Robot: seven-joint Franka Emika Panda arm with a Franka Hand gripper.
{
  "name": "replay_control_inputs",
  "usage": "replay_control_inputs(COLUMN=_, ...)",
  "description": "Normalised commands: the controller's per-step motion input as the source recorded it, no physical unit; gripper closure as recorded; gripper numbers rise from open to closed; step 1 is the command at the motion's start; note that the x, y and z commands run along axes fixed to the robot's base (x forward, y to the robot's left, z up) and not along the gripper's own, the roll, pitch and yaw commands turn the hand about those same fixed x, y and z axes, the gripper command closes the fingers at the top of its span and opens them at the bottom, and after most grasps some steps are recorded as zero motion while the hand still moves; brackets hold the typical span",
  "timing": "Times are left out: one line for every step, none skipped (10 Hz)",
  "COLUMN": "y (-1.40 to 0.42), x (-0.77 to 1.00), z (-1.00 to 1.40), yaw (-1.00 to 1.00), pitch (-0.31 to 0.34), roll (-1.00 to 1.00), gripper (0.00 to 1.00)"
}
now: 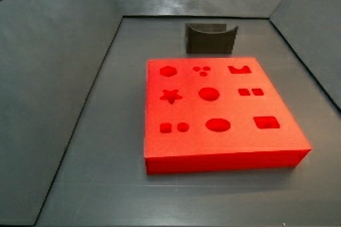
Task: Pick up the square-circle object. Move up. Rotate the square-circle object. Place the square-circle object on the fixture. Regrasp the square-circle object. Move to above the board. Insert the square-circle object.
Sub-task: Move to above the board.
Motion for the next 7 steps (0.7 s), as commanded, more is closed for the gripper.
replay_control_inputs(y=-1.00, x=-0.61, z=0.17, yaw=1.00, pitch=0.011, roll=-0.25, gripper=1.00)
replay_control_inputs(y=-1.00, x=-0.63, z=0.17, yaw=1.00, pitch=-0.011, roll=-0.25, gripper=1.00)
replay_control_inputs(y=-0.74, x=-0.49, z=0.15, yaw=1.00, pitch=-0.033, roll=-0.24, gripper=1.00)
replay_control_inputs(y=-0.46, x=-0.33, z=0.10, yaw=1.00, pitch=-0.047, roll=-0.23, gripper=1.00)
replay_control_inputs(y=-0.31, x=-0.23, z=0.07, yaw=1.00, pitch=-0.055, roll=-0.23, gripper=1.00)
replay_control_inputs(y=-0.15, x=-0.12, z=0.03, yaw=1.00, pitch=-0.075, roll=-0.22, gripper=1.00)
replay_control_inputs(y=-0.09, x=-0.08, z=0.03, yaw=1.00, pitch=-0.092, roll=-0.21, gripper=1.00)
